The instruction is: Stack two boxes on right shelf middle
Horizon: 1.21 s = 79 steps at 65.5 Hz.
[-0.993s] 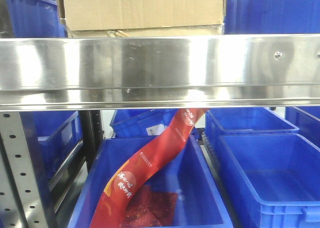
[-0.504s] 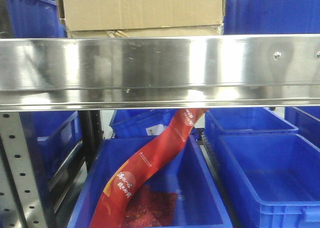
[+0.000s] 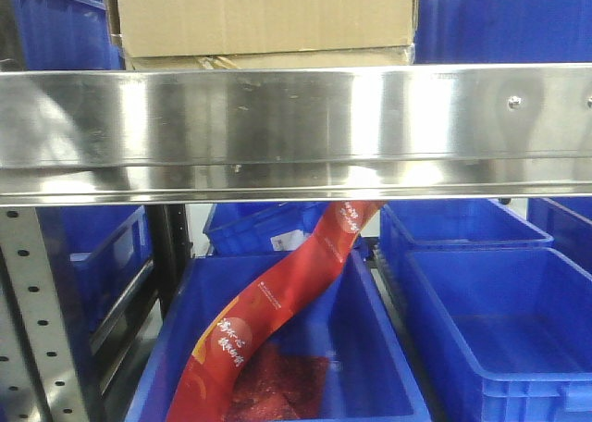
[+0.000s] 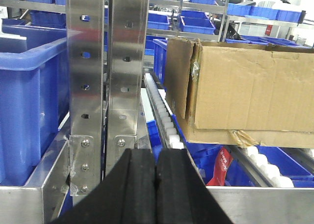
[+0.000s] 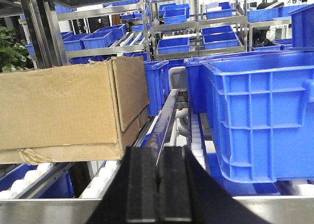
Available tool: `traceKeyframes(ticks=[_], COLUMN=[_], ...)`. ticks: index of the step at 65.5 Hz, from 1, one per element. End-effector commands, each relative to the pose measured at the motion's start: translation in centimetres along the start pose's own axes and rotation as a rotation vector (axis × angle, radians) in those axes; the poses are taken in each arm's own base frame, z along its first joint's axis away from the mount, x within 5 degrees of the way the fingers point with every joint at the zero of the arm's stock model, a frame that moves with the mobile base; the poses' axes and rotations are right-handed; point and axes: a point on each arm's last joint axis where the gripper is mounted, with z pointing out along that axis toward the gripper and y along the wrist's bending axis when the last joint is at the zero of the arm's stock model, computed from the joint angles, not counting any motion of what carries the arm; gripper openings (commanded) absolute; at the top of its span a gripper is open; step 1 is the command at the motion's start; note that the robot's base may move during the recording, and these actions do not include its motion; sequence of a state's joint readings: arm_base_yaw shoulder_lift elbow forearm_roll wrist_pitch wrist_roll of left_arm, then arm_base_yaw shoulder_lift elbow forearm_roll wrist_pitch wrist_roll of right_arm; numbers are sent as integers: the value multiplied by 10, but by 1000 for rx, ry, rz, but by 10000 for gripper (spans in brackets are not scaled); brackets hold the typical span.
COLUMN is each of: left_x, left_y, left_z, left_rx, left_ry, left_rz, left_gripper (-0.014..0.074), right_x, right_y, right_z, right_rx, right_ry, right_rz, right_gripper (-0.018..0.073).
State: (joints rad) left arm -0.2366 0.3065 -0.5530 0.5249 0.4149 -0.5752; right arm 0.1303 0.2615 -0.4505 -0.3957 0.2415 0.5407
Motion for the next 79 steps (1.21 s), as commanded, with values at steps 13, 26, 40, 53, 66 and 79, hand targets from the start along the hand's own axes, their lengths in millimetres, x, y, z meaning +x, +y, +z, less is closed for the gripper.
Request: traceKeyframes(ticks=[13,26,40,53,66,79], left_x=[-2,-2,-2,-2,-2,-2], left_y=[-1,-1,-1,-1,-1,-1], left_z=[-1,-1,-1,-1,-1,-1], left_rx=[8,8,8,8,8,9], left_ry=[-22,-22,-22,-22,-22,-23], left_rz=[-11,-11,-11,-11,-11,-11], left_gripper=[-101,-101,-101,-101,-101,-101], right_x=[0,2,19,64,115,114], right_y=[0,3,-1,-14,-22,-22], right_z=[0,0,-6,-12,-14,-14], right_rx=[-2,-28,-2,106,109,107], right_ry=[-11,6,-4,-21,-1,-16], right_rz=[5,139,-206,-206,-190,-182], right_gripper=[-165,-163,-163,-163,-163,-163])
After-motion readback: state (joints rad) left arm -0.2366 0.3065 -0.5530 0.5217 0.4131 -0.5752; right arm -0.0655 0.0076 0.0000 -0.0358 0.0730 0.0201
